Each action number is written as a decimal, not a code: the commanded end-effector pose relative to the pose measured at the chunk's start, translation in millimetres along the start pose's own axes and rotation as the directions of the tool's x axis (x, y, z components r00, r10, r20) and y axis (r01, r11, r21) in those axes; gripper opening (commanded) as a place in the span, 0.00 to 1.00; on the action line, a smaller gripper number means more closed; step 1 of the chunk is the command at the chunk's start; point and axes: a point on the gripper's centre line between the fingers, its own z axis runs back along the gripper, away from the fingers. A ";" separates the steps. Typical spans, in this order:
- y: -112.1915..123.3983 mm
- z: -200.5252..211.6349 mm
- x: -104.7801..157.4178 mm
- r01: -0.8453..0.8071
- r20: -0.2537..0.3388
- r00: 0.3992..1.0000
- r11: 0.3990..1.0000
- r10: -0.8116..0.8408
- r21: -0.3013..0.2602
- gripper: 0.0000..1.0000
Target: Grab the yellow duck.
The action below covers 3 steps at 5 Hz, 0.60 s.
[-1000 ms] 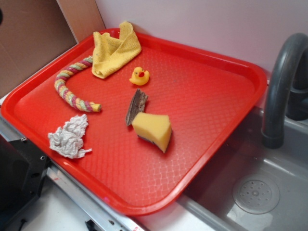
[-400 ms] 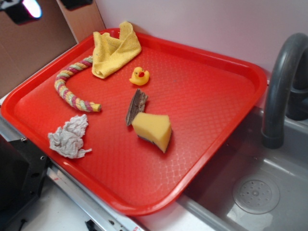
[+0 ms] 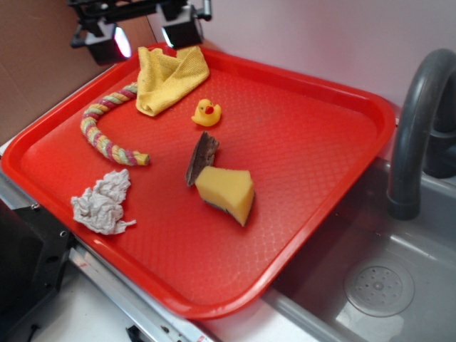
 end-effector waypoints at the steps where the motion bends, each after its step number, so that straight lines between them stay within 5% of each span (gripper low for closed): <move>1: -5.9 -32.7 35.8 -0.001 -0.015 1.000 1.000 0.001 0.009 1.00; 3: -5.5 -78.2 33.1 0.038 -0.065 0.997 0.996 -0.032 0.087 1.00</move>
